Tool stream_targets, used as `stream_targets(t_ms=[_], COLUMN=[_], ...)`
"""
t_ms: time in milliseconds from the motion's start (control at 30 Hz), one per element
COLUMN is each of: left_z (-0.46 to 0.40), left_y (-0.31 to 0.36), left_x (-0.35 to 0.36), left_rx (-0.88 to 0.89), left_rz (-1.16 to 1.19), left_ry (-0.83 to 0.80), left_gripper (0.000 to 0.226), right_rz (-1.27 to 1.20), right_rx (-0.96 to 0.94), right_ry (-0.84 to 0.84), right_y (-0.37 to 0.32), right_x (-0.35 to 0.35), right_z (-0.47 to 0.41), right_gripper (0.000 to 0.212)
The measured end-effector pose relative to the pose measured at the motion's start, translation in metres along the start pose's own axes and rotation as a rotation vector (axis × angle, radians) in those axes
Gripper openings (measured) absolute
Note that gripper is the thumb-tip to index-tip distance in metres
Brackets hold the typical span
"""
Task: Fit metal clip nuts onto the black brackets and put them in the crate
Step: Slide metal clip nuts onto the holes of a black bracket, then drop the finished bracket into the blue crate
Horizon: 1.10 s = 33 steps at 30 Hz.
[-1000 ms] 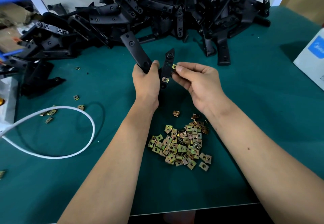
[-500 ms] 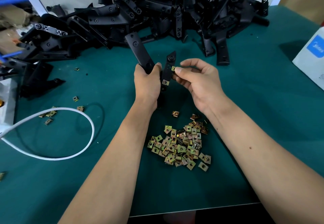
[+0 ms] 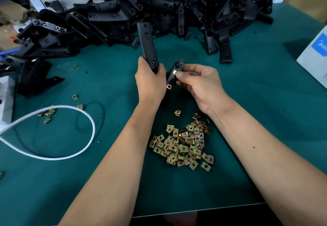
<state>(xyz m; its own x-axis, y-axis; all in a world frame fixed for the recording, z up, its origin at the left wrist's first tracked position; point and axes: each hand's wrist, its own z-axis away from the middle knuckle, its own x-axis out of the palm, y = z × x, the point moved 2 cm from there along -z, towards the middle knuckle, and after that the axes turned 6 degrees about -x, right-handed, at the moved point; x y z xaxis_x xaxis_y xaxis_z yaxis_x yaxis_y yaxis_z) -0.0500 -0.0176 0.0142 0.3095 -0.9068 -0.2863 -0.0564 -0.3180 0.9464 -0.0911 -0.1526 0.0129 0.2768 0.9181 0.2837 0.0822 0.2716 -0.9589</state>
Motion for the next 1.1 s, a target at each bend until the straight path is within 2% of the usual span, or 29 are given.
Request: stream_targets(t_ms=[133, 233, 300, 433, 567, 633, 767, 933, 1000, 1100], left_z=[0.004, 0.009, 0.013, 0.017, 0.019, 0.03, 0.063, 0.133, 0.17, 0.241], left_y=[0.006, 0.011, 0.014, 0.017, 0.018, 0.028, 0.062, 0.108, 0.125, 0.149], left_x=[-0.004, -0.003, -0.001, -0.004, -0.003, 0.007, 0.037, 0.1, 0.13, 0.178], left_rx=[0.113, 0.21, 0.272, 0.356, 0.239, 0.19, 0.212, 0.16, 0.173, 0.18], left_rz=[-0.035, -0.059, -0.091, -0.139, -0.041, 0.103, 0.29, 0.299, 0.255, 0.158], left_ry=[0.059, 0.017, -0.043, -0.227, -0.541, -0.615, -0.669, -0.84, -0.927, -1.13], left_gripper=[0.024, 0.022, 0.021, 0.036, 0.053, 0.052, 0.041, 0.05, 0.051, 0.042], right_rz=[0.06, 0.117, 0.098, 0.029, 0.013, -0.044, -0.174, -0.188, -0.296, -0.387], right_rx=[-0.037, -0.086, -0.043, 0.017, -0.012, -0.06, -0.184, -0.201, -0.198, -0.233], right_ry=[0.12, 0.197, 0.25, 0.284, 0.276, 0.257, 0.222, 0.4, 0.396, 0.379], right_y=[0.003, 0.004, 0.005, 0.002, -0.006, -0.016, -0.052, -0.085, -0.094, -0.104], right_x=[0.003, 0.005, 0.002, -0.014, -0.028, -0.04, -0.074, -0.142, -0.175, -0.248], right_z=[-0.002, 0.0, -0.004, -0.014, -0.011, -0.004, 0.017, 0.057, 0.079, 0.128], right_gripper=[0.018, 0.032, 0.041, 0.049, 0.045, 0.042, 0.039, 0.022, 0.027, 0.034])
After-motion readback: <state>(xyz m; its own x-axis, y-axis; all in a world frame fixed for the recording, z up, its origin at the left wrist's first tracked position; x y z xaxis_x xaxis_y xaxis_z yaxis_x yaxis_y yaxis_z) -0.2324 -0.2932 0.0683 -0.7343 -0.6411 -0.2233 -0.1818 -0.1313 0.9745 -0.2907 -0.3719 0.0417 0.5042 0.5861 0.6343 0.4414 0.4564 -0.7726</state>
